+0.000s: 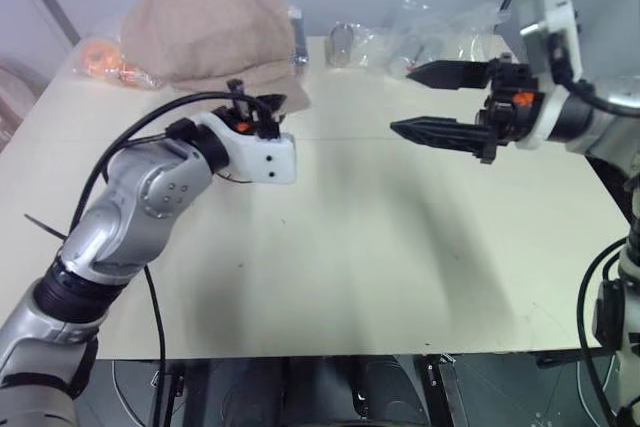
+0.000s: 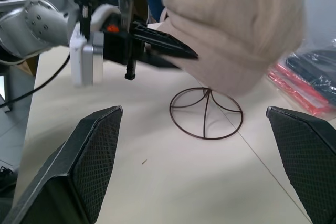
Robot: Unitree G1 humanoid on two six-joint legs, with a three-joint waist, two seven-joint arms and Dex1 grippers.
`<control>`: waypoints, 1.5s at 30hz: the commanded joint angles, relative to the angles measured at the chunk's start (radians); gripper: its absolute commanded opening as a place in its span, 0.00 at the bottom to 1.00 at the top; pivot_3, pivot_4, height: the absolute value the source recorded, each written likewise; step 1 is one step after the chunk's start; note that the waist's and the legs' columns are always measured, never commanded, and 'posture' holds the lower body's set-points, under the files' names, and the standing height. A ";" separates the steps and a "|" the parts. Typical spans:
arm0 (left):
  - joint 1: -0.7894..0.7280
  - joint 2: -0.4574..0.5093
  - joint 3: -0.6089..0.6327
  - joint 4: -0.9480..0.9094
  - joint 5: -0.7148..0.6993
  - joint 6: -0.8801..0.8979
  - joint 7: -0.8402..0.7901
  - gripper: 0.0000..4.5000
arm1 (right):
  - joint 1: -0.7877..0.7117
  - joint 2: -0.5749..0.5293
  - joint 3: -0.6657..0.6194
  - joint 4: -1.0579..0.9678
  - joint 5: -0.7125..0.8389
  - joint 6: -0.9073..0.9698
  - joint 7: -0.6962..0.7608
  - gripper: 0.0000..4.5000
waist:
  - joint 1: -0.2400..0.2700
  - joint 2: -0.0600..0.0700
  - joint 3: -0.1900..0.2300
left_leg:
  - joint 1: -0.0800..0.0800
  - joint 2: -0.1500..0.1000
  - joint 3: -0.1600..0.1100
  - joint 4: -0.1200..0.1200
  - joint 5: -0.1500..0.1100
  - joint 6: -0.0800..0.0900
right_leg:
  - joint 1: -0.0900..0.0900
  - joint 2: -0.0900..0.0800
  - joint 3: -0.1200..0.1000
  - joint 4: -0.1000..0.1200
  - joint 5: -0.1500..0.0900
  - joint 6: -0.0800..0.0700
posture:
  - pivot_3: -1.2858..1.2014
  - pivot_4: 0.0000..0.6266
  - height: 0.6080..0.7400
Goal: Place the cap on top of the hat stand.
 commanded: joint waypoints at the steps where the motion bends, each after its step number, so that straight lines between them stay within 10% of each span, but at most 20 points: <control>1: 0.050 0.019 0.102 0.000 -0.026 -0.072 0.022 0.01 | -0.017 -0.002 0.002 0.025 -0.018 -0.034 -0.005 1.00 | 0.000 0.000 0.000 | 0.000 0.000 0.000 0.000 0.000 0.000 | 0.000 0.000 0.000 0.000 0.000 0.000 | 0.52 0.24 1.00; 13: 0.200 0.166 0.388 0.341 -0.211 -0.763 0.163 0.01 | -0.047 0.009 0.065 0.103 -0.088 -0.107 0.024 1.00 | 0.000 0.000 0.000 | 0.000 0.002 0.000 0.000 0.000 0.000 | -0.002 -0.002 0.000 0.000 0.000 0.000 | 0.52 0.24 1.00; 25: -0.042 0.257 0.249 0.926 -0.383 -1.361 0.025 0.01 | -0.064 0.008 0.054 0.117 -0.059 -0.107 0.086 1.00 | -0.002 0.000 0.000 | -0.001 0.000 0.002 -0.001 0.000 0.000 | -0.002 -0.002 -0.001 0.000 0.000 0.000 | 0.52 0.24 1.00; 45: 0.026 0.333 0.172 1.079 -0.442 -1.593 0.007 0.01 | -0.099 0.012 0.039 0.135 0.011 -0.066 0.133 1.00 | -0.007 0.001 0.000 | 0.000 0.001 0.003 -0.001 0.000 0.000 | -0.002 -0.002 0.000 0.001 0.000 0.000 | 0.52 0.24 1.00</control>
